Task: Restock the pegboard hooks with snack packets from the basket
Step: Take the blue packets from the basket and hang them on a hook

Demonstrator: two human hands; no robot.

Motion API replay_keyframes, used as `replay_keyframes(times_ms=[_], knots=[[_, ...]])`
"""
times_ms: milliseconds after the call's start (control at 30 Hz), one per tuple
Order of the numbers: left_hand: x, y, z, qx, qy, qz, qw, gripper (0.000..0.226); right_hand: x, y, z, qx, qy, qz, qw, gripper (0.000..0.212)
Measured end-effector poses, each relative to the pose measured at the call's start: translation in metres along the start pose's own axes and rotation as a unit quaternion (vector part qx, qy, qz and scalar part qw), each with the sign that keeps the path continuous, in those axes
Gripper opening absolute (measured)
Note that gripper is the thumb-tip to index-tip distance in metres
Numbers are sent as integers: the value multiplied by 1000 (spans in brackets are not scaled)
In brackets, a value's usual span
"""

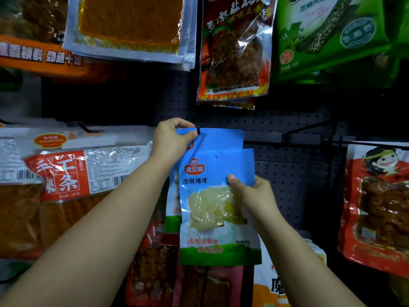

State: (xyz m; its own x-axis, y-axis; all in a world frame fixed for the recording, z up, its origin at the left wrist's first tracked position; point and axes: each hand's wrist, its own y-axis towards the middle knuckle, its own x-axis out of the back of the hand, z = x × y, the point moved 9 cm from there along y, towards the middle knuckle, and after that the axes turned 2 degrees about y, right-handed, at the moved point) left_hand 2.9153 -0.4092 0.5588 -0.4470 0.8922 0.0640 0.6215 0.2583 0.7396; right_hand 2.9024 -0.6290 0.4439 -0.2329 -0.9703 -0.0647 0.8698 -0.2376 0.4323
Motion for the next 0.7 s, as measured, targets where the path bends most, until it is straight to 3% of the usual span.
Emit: replay_keyframes(times_ms=[233, 367, 433, 600, 700], knots=[[-11, 10, 12, 24, 25, -7, 999, 10, 0, 25, -10, 6, -10, -29, 1000, 10], [-13, 10, 13, 30, 24, -9, 999, 8, -1, 27, -11, 22, -14, -37, 999, 20], [-10, 7, 12, 19, 27, -17, 999, 9, 1, 24, -11, 36, -25, -47, 998, 14], [8, -23, 6, -45, 15, -50, 998, 35, 16, 1, -12, 66, -52, -73, 994, 13], [22, -51, 1, -99, 38, -60, 993, 48, 22, -16, -7, 78, -7, -59, 995, 10]])
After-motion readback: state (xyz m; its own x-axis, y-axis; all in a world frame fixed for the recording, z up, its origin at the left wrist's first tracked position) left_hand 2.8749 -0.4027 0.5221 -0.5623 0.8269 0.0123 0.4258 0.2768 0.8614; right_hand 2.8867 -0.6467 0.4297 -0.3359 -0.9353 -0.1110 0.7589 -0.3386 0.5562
